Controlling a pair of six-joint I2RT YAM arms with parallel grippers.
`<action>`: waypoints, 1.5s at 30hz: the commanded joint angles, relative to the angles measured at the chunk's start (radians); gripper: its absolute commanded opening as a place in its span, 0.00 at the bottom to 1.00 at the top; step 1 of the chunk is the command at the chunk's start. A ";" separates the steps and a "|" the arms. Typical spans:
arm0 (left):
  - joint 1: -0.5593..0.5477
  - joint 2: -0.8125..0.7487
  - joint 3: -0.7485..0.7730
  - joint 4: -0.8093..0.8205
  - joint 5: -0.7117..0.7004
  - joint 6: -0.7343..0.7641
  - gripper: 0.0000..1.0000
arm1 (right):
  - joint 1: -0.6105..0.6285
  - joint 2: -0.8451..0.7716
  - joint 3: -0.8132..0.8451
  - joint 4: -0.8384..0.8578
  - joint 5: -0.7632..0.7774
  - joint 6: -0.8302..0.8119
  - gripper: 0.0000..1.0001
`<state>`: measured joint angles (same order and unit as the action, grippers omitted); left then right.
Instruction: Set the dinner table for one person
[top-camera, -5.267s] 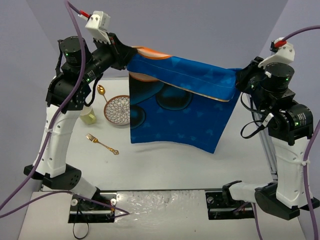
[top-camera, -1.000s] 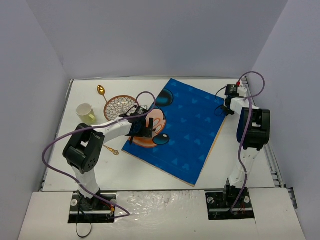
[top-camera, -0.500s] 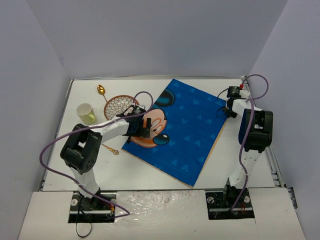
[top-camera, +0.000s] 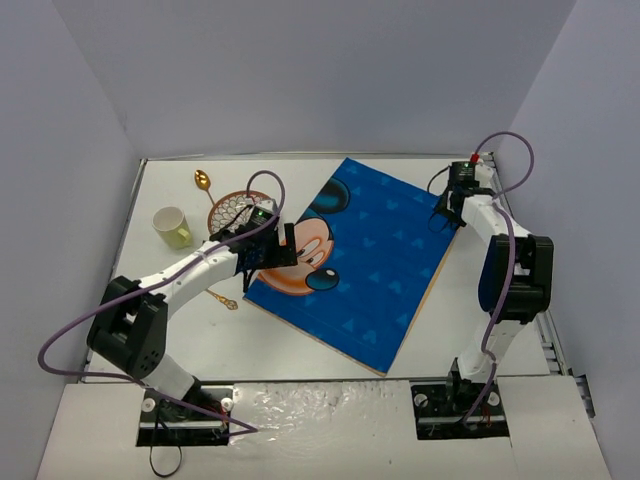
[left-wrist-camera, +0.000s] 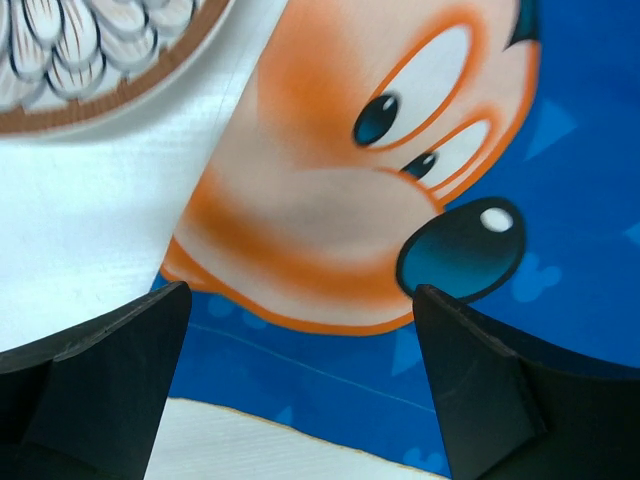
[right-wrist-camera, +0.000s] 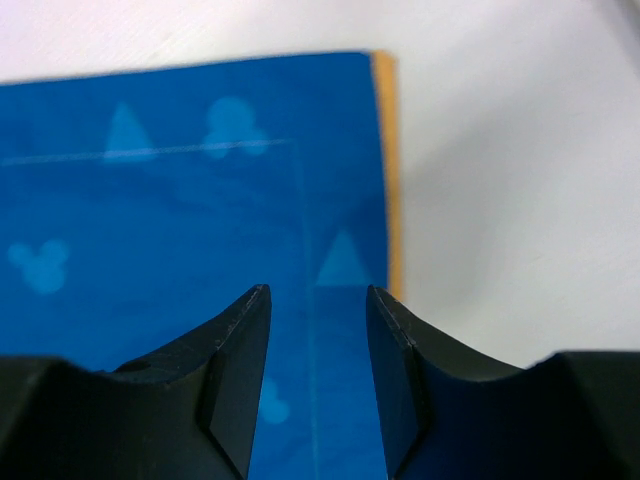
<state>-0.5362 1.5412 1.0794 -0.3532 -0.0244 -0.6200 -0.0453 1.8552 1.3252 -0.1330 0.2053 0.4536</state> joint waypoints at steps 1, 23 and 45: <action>-0.007 0.013 -0.058 0.019 0.024 -0.090 0.85 | 0.038 -0.034 -0.021 -0.005 -0.065 0.027 0.40; 0.051 0.255 -0.042 0.085 0.004 -0.079 0.77 | 0.003 0.092 -0.174 0.070 -0.084 0.068 0.35; 0.098 0.232 0.175 0.004 0.023 0.035 0.78 | 0.007 0.006 -0.098 0.056 -0.157 0.058 0.38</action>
<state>-0.4427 1.8626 1.2133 -0.2701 -0.0024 -0.6234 -0.0391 1.9312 1.1934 -0.0034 0.0735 0.5271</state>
